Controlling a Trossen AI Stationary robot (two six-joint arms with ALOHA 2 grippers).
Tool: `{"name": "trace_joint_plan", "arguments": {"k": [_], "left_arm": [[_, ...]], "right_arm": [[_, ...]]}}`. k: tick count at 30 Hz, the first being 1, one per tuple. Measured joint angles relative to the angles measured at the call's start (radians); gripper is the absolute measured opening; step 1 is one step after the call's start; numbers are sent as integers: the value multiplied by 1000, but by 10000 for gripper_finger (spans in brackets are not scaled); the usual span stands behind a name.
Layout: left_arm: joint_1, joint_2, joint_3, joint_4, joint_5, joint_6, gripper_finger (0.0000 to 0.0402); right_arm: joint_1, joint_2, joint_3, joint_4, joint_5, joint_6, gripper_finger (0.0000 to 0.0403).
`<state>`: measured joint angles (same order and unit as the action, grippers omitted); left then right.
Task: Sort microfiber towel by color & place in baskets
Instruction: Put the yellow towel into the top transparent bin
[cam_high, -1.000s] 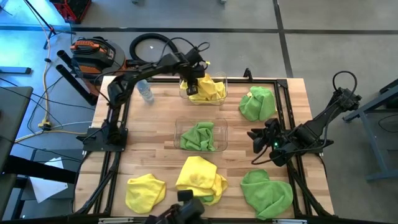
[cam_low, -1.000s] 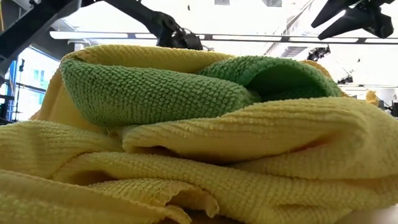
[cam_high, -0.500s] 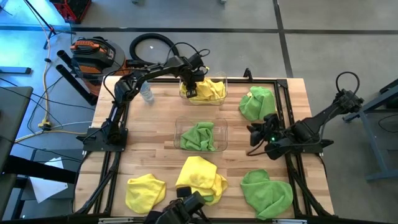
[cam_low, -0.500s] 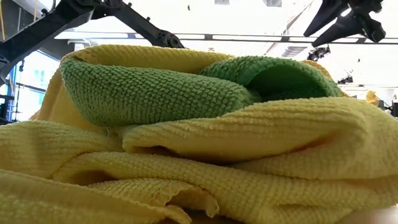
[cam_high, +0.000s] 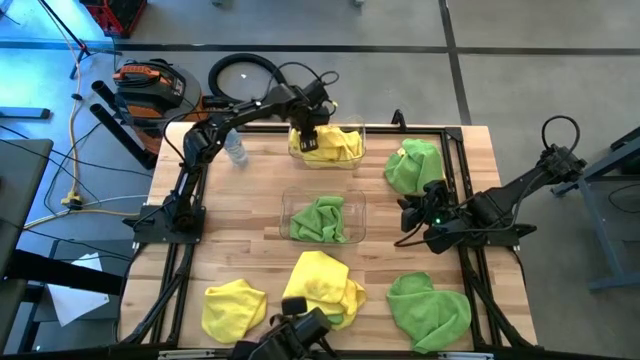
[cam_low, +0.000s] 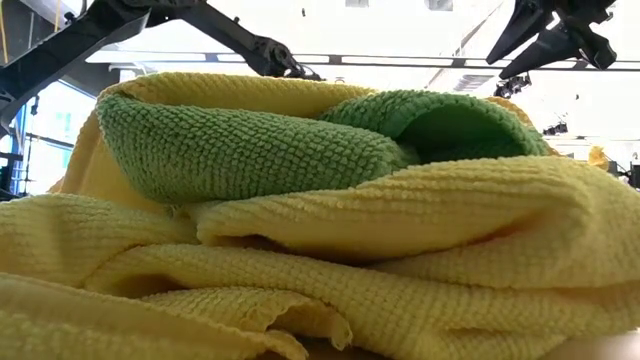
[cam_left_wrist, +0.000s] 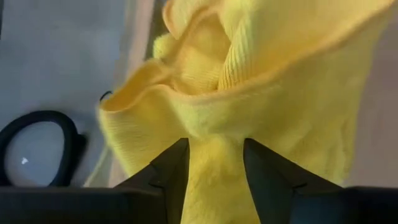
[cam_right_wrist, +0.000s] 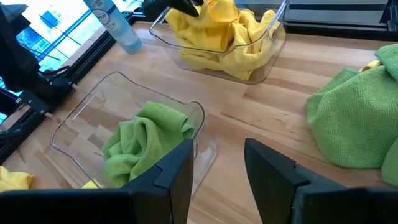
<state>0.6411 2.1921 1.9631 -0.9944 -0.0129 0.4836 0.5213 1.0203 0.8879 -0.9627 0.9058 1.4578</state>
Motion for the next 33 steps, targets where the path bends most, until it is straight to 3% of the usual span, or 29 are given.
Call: {"name": "trace_joint_plan", "arguments": {"k": [8,25,33], "left_arm": [[-6,-2,157,-118,0,-27,147],[-27,103,25,-76,-1,-20,147],[-31,59,28,-79,-55,-38,147]], "right_arm": [[0,0,0,-5,0,0,138],[0,0,0,-17,2,0,138],[0,0,0,-42,2,0,138]]}}
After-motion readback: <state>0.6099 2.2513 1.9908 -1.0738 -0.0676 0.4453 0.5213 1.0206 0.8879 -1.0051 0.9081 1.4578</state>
